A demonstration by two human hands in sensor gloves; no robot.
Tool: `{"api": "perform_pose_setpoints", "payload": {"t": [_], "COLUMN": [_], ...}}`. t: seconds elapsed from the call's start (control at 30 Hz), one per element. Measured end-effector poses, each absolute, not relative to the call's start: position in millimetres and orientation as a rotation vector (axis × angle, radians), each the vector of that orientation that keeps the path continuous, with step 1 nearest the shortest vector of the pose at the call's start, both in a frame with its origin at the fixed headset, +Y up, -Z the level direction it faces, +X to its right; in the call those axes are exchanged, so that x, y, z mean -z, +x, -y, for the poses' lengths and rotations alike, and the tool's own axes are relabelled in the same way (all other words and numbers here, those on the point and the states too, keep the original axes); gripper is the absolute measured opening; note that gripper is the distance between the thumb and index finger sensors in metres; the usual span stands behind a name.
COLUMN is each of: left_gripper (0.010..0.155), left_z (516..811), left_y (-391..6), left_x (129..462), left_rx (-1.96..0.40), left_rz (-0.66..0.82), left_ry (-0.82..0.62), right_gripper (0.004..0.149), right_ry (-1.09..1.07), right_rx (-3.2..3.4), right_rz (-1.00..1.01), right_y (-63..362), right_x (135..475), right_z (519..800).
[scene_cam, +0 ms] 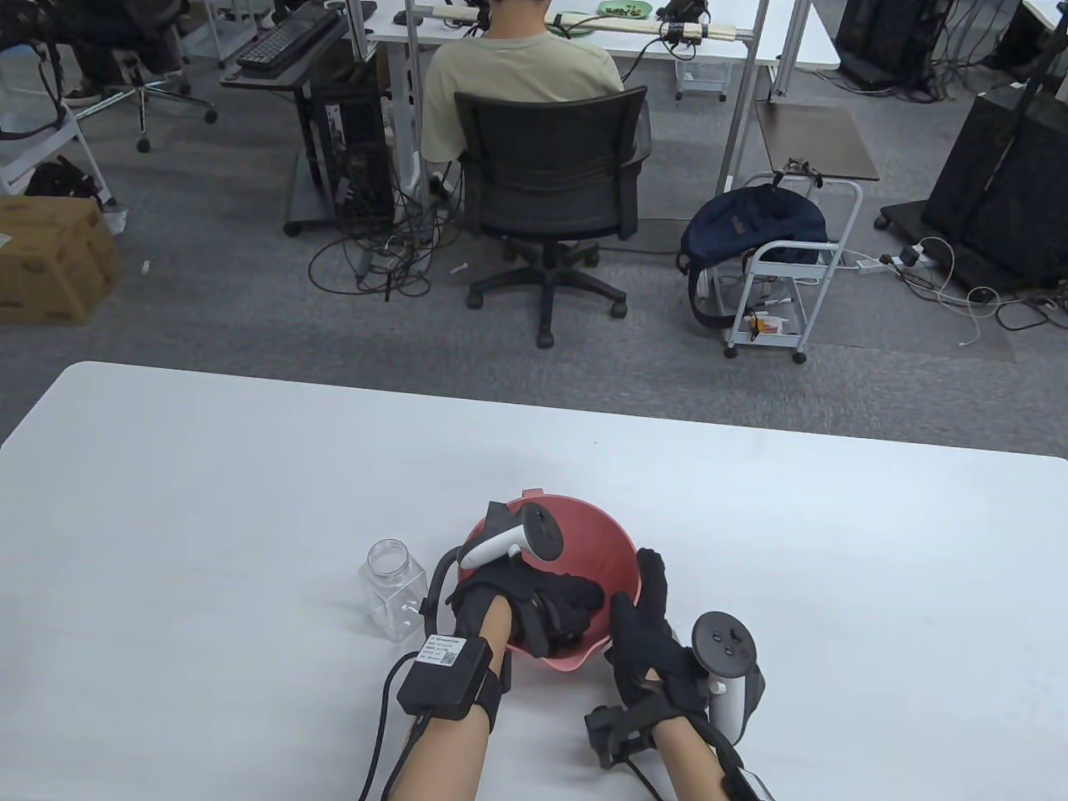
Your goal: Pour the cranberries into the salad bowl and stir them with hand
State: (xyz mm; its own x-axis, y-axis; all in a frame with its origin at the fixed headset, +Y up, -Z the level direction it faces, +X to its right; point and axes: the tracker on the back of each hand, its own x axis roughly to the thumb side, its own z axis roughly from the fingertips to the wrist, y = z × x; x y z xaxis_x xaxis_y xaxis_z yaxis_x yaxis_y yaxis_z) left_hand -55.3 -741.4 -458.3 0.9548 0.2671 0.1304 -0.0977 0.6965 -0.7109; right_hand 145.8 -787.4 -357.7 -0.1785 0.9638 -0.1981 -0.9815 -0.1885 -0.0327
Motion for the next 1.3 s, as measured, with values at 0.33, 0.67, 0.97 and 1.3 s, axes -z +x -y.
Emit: {"api": "perform_pose_setpoints", "payload": {"t": [0.33,0.67,0.97,1.3], "left_gripper": [0.061,0.073,0.074,0.077], "left_z": [740.2,741.6,739.8,739.3], "left_y": [-56.9,-59.6,-61.3,-63.0], "left_x": [458.7,459.7,459.3,459.4], "left_rx": [-0.258,-0.265,-0.262,-0.197], "left_rz": [0.267,0.235,0.210,0.163], "left_ry": [-0.750,-0.772,-0.767,-0.755], "right_gripper": [0.070,0.070,0.070,0.070], "right_ry": [-0.200,-0.202,-0.202,-0.202], "right_rx": [-1.748,-1.745,-1.742,-1.740], "right_rz": [-0.117,-0.118,-0.119,-0.120], "right_y": [145.7,145.8,145.9,145.9], "right_x": [357.2,356.9,356.9,357.0], "right_z": [787.7,787.7,787.8,787.9]}}
